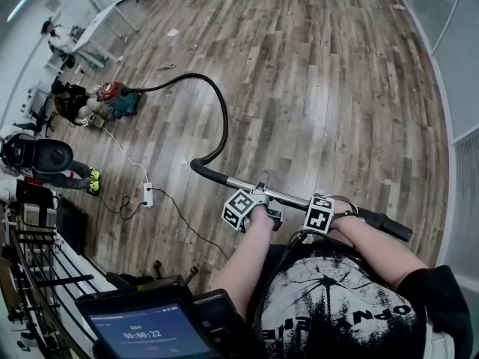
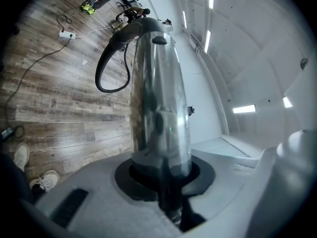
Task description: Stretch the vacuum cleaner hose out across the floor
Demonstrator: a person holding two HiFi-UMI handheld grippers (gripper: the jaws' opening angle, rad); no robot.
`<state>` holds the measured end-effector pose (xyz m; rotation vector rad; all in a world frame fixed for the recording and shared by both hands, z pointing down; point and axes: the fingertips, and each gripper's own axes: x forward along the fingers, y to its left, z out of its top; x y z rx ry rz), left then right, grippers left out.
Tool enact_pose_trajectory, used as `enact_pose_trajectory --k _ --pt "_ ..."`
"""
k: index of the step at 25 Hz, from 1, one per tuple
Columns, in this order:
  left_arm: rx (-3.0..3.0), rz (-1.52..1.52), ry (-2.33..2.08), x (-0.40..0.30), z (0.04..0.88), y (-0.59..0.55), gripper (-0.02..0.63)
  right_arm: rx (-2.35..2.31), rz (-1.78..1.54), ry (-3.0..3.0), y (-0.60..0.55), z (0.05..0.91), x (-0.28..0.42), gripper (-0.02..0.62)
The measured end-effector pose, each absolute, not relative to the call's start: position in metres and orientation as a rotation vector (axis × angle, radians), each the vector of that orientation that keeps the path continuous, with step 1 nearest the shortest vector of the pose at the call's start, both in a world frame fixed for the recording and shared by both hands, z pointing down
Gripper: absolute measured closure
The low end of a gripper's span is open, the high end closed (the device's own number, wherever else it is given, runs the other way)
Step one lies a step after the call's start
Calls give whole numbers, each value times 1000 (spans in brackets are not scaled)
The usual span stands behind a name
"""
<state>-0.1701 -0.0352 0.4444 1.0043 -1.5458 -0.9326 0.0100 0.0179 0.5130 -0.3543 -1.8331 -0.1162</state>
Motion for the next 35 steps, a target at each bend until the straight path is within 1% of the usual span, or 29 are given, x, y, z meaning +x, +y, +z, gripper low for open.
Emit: enact_pose_trajectory --k 10,16,28,35 --pt "1022 -932 -1545 -153 445 0 540 -346 -115 -1846 54 517 25 508" --pt "1059 -924 -1502 -132 449 31 540 -296 -112 -1839 90 521 45 508" --pt "1105 -884 -1354 -42 478 105 540 -172 -70 -1780 178 538 130 508" --pt "1104 -908 -1372 5 464 123 540 -194 -94 -1786 192 527 179 506"
